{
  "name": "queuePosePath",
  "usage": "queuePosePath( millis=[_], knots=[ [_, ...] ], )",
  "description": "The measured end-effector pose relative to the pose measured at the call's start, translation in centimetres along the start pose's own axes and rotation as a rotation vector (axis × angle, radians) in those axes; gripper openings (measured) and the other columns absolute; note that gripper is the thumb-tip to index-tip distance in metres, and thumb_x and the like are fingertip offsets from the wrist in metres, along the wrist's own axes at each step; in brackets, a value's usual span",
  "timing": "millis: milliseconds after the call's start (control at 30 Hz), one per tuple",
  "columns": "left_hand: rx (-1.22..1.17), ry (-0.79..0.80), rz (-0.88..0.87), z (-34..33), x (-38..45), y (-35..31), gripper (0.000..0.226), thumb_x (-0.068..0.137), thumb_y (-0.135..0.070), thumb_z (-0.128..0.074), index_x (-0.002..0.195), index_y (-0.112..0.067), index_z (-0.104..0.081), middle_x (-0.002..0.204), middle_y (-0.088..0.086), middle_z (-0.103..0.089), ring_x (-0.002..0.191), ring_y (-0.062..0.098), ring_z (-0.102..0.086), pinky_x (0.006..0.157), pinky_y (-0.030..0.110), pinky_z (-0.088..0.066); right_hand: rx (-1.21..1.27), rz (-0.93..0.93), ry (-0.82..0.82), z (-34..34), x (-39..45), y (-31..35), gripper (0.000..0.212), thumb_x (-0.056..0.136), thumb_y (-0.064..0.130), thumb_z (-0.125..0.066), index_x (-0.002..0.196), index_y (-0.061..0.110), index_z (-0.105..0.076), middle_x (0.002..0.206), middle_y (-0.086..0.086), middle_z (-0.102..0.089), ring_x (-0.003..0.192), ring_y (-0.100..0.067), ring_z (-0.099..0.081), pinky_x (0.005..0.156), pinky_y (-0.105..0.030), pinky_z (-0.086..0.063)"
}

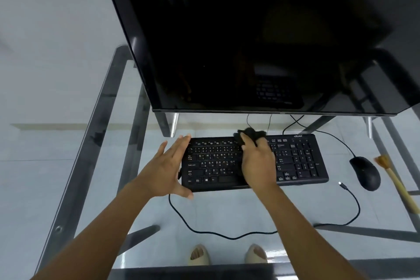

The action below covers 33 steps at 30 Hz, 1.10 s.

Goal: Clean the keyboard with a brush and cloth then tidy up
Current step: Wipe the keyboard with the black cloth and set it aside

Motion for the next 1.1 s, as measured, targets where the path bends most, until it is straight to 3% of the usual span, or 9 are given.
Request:
queuePosePath(
  millis=[67, 200, 300, 433, 667, 833, 900, 1033, 1100],
  knots=[
    [0.011, -0.006, 0.011, -0.1, -0.1, 0.2, 0.148, 0.048, -0.073, -0.077, 0.151, -0.022, 0.017, 0.162, -0.002, -0.002, 0.148, 0.009, 0.005, 0.118, 0.036, 0.012, 0.013, 0.048, 0.029, -0.3, -1.8, 1.4, 0.047, 0.086, 0.008, -0.064, 0.132, 0.017, -0.057, 0.091, -0.013, -0.057, 0.069, -0.030, -0.056, 0.067, -0.042, -0.056],
    [0.102, 0.050, 0.050, 0.3, 0.1, -0.3, 0.148, 0.050, -0.075, -0.074, 0.149, -0.021, 0.021, 0.160, -0.006, 0.017, 0.145, 0.012, 0.022, 0.116, 0.038, 0.016, 0.008, 0.539, 0.315, -0.5, -6.1, 3.7, 0.058, 0.083, 0.016, -0.065, 0.137, 0.031, -0.048, 0.098, -0.004, -0.055, 0.082, -0.024, -0.058, 0.072, -0.036, -0.050],
    [0.228, 0.070, 0.159, 1.4, 1.2, -2.6, 0.138, 0.063, -0.073, -0.068, 0.148, -0.015, 0.024, 0.150, -0.005, 0.033, 0.142, 0.018, 0.030, 0.116, 0.045, 0.015, 0.037, 0.297, 0.226, 1.2, -2.8, -2.0, 0.052, 0.088, 0.010, -0.062, 0.135, 0.030, -0.053, 0.100, -0.008, -0.056, 0.076, -0.026, -0.062, 0.073, -0.037, -0.057],
    [0.173, -0.103, 0.087, 1.1, 4.4, -8.3, 0.100, 0.089, -0.062, -0.046, 0.151, -0.016, 0.016, 0.159, -0.001, 0.020, 0.145, 0.015, 0.022, 0.120, 0.046, 0.006, -0.015, -0.060, -0.005, 3.1, 0.1, -8.0, 0.040, 0.089, 0.006, -0.060, 0.129, 0.012, -0.060, 0.090, -0.019, -0.053, 0.063, -0.036, -0.057, 0.064, -0.045, -0.057],
    [0.205, -0.041, 0.009, -4.8, 7.2, -11.3, 0.083, 0.094, -0.063, -0.023, 0.152, -0.014, 0.010, 0.160, 0.000, 0.018, 0.145, 0.014, 0.022, 0.117, 0.041, 0.013, -0.065, 0.327, 0.112, 2.3, -1.2, -4.4, 0.048, 0.088, 0.019, -0.055, 0.136, 0.024, -0.051, 0.093, -0.010, -0.053, 0.075, -0.029, -0.057, 0.068, -0.036, -0.050],
    [0.217, -0.104, -0.007, -5.8, 6.9, -10.5, 0.091, 0.085, -0.076, -0.010, 0.153, -0.018, 0.006, 0.160, -0.005, 0.014, 0.145, 0.008, 0.022, 0.120, 0.043, 0.008, -0.046, -0.330, -0.120, 4.9, 2.3, -13.2, 0.039, 0.097, 0.019, -0.047, 0.135, 0.017, -0.052, 0.102, -0.022, -0.054, 0.080, -0.040, -0.059, 0.077, -0.048, -0.052],
    [0.188, -0.164, 0.031, -5.9, 6.8, -10.8, 0.089, 0.088, -0.075, -0.014, 0.154, -0.017, -0.001, 0.161, -0.006, 0.007, 0.146, 0.007, 0.016, 0.120, 0.043, 0.007, -0.037, -0.277, -0.132, 4.4, 2.2, -10.6, 0.035, 0.097, 0.024, -0.047, 0.131, 0.020, -0.055, 0.098, -0.018, -0.056, 0.078, -0.036, -0.058, 0.073, -0.042, -0.048],
    [0.222, -0.237, 0.084, -6.5, 6.5, -11.2, 0.081, 0.092, -0.069, -0.017, 0.154, -0.015, -0.016, 0.162, -0.003, -0.008, 0.148, 0.009, 0.003, 0.119, 0.046, 0.000, -0.036, 0.218, 0.001, 1.8, -0.3, -4.1, 0.036, 0.088, 0.024, -0.062, 0.124, 0.025, -0.061, 0.089, -0.009, -0.059, 0.074, -0.029, -0.060, 0.068, -0.037, -0.047],
    [0.230, -0.245, 0.069, -6.5, 6.7, -11.2, 0.081, 0.093, -0.068, -0.020, 0.153, -0.015, -0.018, 0.161, -0.003, -0.011, 0.148, 0.010, -0.001, 0.119, 0.045, -0.001, 0.014, 0.180, 0.008, 2.8, 1.0, -7.4, 0.038, 0.088, 0.020, -0.059, 0.125, 0.029, -0.060, 0.092, -0.009, -0.059, 0.077, -0.030, -0.060, 0.070, -0.035, -0.051]
  ],
)
Point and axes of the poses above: each hand's wrist, its own x-axis towards the middle knuckle, its own z-axis out of the back of the hand, y = z × x, the point moved 3 cm from there along x, towards the middle knuckle
